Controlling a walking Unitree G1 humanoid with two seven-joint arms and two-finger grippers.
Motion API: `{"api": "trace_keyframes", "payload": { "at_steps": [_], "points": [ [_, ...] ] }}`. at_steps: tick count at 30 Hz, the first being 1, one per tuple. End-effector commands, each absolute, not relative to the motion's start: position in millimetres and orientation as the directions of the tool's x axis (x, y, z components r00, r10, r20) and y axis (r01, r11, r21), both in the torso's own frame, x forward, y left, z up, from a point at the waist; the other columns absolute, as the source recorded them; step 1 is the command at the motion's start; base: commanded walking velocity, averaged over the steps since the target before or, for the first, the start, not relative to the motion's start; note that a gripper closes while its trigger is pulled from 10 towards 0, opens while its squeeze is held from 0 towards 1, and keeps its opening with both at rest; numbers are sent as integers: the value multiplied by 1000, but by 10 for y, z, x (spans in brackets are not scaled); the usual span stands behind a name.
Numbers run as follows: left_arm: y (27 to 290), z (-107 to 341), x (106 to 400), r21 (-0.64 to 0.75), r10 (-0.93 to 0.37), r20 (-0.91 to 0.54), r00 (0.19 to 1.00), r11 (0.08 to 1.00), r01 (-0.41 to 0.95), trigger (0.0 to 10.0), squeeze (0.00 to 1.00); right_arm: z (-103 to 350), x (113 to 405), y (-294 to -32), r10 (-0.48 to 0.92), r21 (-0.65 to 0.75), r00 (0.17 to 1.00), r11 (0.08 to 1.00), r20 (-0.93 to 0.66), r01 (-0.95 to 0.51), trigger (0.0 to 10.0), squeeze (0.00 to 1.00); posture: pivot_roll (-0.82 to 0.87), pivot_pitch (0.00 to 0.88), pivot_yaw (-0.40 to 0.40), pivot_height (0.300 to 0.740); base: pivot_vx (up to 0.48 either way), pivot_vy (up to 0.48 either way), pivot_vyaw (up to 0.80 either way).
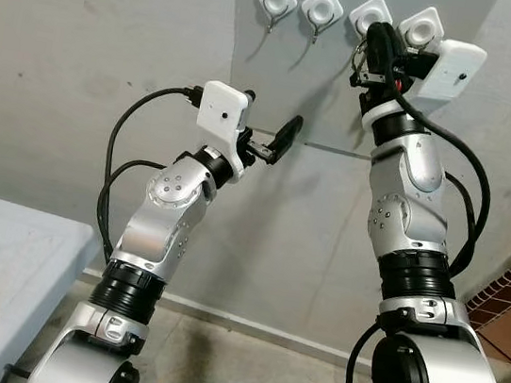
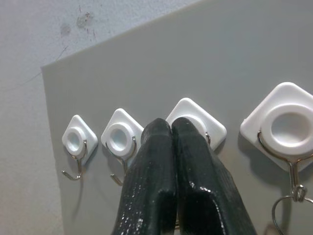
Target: Hang keys on a hook
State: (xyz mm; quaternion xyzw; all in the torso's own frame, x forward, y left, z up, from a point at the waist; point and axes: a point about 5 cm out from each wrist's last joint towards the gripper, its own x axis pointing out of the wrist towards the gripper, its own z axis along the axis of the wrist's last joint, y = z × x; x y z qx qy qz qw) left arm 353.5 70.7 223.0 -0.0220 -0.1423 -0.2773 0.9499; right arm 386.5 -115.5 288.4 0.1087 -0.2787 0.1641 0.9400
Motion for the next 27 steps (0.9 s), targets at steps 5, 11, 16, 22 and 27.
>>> {"api": "trace_keyframes", "payload": {
  "at_steps": [5, 11, 16, 22, 27],
  "points": [
    [693, 2290, 3514, 55, -526, 297, 797, 843, 535, 10000, 0, 2978, 3919, -1168, 286, 78, 771, 914, 569, -397, 10000, 0, 130, 30, -32, 740, 0, 0, 0],
    [688, 2291, 3508, 52, -524, 296, 798, 843, 535, 10000, 0, 2997, 3978, -1193, 325, 41, 762, 908, 561, -417, 10000, 0, 132, 33, -34, 740, 0, 0, 0],
    [695, 2294, 3504, 51, -522, 298, 799, 844, 533, 10000, 0, 3026, 4009, -1246, 324, 33, 766, 912, 555, -409, 10000, 0, 132, 33, -34, 740, 0, 0, 0],
    [706, 2289, 3493, 50, -519, 294, 802, 847, 530, 10000, 0, 3078, 4058, -1338, 302, 38, 776, 922, 554, -386, 10000, 0, 140, 38, -36, 740, 0, 0, 0],
    [712, 2286, 3493, 49, -517, 294, 804, 848, 528, 10000, 0, 3089, 4071, -1385, 292, 44, 782, 925, 551, -377, 10000, 0, 140, 40, -38, 740, 0, 0, 0]
  ]
}}
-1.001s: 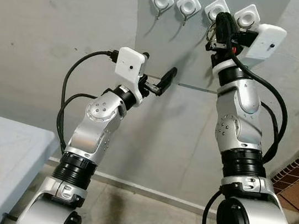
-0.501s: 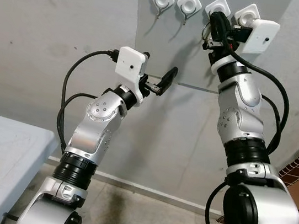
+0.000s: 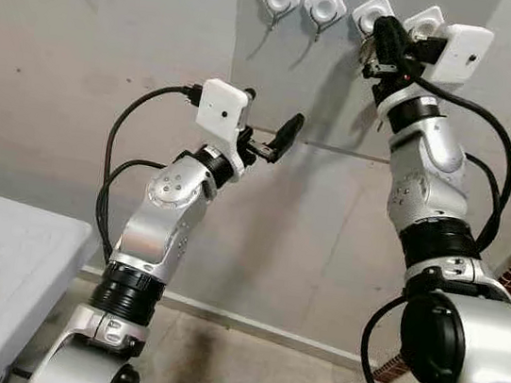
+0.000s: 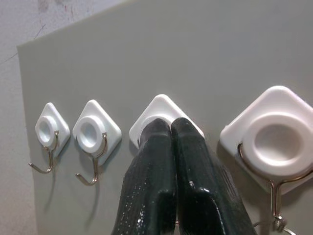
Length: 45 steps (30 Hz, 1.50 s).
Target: Hang keys on a hook
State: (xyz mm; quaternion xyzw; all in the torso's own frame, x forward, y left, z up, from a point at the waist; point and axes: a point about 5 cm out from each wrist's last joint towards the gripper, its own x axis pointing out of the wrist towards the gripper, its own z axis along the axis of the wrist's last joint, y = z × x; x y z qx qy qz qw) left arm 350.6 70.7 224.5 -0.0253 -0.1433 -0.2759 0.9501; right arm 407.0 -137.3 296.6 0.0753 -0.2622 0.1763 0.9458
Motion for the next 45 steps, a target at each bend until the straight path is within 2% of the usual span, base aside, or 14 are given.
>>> {"api": "trace_keyframes", "payload": {
  "at_steps": [1, 8, 17, 24, 26, 28, 40, 45],
  "points": [
    [714, 2293, 3496, 46, -516, 295, 804, 848, 527, 10000, 0, 3111, 4078, -1397, 291, 42, 781, 926, 553, -375, 10000, 0, 139, 40, -38, 740, 0, 0, 0],
    [716, 2292, 3494, 44, -514, 294, 805, 849, 526, 10000, 0, 3126, 4089, -1391, 302, 32, 780, 924, 549, -381, 10000, 0, 139, 41, -40, 740, 0, 0, 0],
    [729, 2287, 3484, 43, -508, 294, 810, 853, 519, 10000, 0, 3090, 4133, -1379, 211, 79, 836, 954, 506, -289, 10000, 0, 147, 49, -44, 740, 0, 0, 0],
    [750, 2291, 3493, 45, -501, 293, 814, 858, 512, 10000, 0, 2986, 4150, -1322, 221, 115, 862, 946, 457, -304, 10000, 0, 147, 53, -45, 740, 0, 0, 0],
    [759, 2291, 3499, 42, -497, 292, 817, 860, 508, 10000, 0, 2935, 4116, -1240, 321, 76, 823, 913, 469, -400, 10000, 0, 145, 55, -45, 740, 0, 0, 0],
    [759, 2287, 3499, 41, -496, 291, 818, 861, 507, 10000, 0, 2903, 4102, -1215, 358, 80, 806, 893, 471, -443, 10000, 0, 145, 55, -45, 740, 0, 0, 0],
    [740, 2287, 3504, 38, -498, 290, 817, 859, 510, 10000, 0, 3021, 4093, -1259, 351, 55, 784, 898, 512, -437, 10000, 0, 139, 51, -44, 740, 0, 0, 0],
    [744, 2295, 3508, 32, -494, 293, 819, 861, 507, 10000, 0, 3125, 4067, -1281, 334, 45, 750, 899, 571, -435, 10000, 0, 141, 49, -47, 740, 0, 0, 0]
  ]
}}
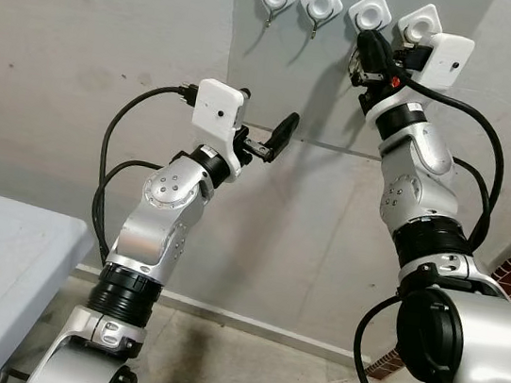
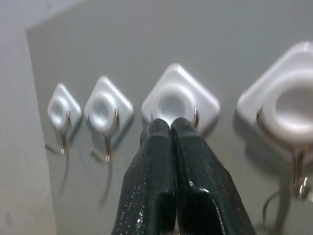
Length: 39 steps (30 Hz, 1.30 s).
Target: Hang keys on a hook
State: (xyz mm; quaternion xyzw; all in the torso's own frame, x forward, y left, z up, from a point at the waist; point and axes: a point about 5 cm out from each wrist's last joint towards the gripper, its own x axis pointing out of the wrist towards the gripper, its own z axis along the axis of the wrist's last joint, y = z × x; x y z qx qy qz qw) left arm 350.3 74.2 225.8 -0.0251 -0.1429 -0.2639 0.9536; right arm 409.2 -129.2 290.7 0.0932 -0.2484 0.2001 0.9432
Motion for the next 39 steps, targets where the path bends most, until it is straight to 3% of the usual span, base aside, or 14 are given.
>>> {"api": "trace_keyframes", "payload": {
  "at_steps": [1, 9, 39],
  "points": [
    [745, 2292, 3510, 31, -493, 293, 819, 861, 507, 10000, 0, 3145, 4058, -1285, 330, 43, 739, 899, 587, -435, 10000, 0, 139, 48, -46, 740, 0, 0, 0],
    [737, 2294, 3508, 30, -490, 295, 820, 862, 505, 10000, 0, 3173, 4027, -1251, 366, 41, 692, 867, 622, -496, 10000, 0, 140, 45, -46, 740, 0, 0, 0],
    [766, 2300, 3509, 26, -479, 298, 826, 869, 494, 10000, 0, 3089, 4073, -1246, 408, 60, 716, 846, 566, -530, 10000, 0, 146, 46, -53, 740, 0, 0, 0]
  ]
}}
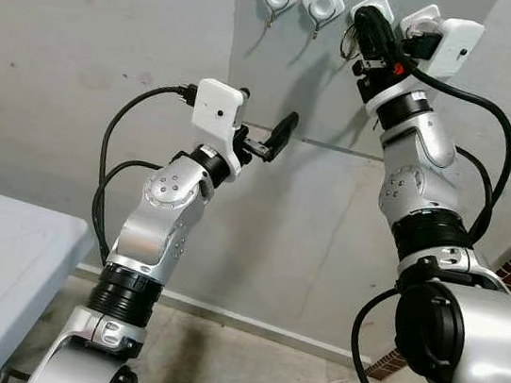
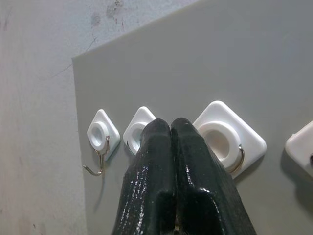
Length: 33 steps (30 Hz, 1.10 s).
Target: Hang keys on a hook
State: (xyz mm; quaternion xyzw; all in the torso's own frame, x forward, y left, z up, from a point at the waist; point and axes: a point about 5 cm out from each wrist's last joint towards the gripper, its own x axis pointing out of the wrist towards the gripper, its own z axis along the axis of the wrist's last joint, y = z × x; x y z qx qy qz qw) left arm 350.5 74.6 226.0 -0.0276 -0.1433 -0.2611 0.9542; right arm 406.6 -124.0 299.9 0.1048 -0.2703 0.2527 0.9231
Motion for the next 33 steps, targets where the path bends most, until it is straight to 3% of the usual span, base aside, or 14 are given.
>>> {"api": "trace_keyframes", "payload": {
  "at_steps": [1, 12, 33],
  "points": [
    [766, 2300, 3510, 26, -479, 298, 826, 869, 495, 10000, 0, 3089, 4075, -1252, 407, 61, 718, 847, 565, -528, 10000, 0, 146, 46, -53, 740, 0, 0, 0],
    [761, 2303, 3501, 30, -483, 298, 823, 866, 498, 10000, 0, 3108, 4095, -1300, 385, 82, 736, 856, 557, -510, 10000, 0, 147, 50, -50, 740, 0, 0, 0],
    [774, 2296, 3493, 31, -480, 298, 825, 869, 494, 10000, 0, 2953, 4131, -1259, 516, -40, 762, 837, 391, -546, 10000, 0, 147, 51, -51, 740, 0, 0, 0]
  ]
}}
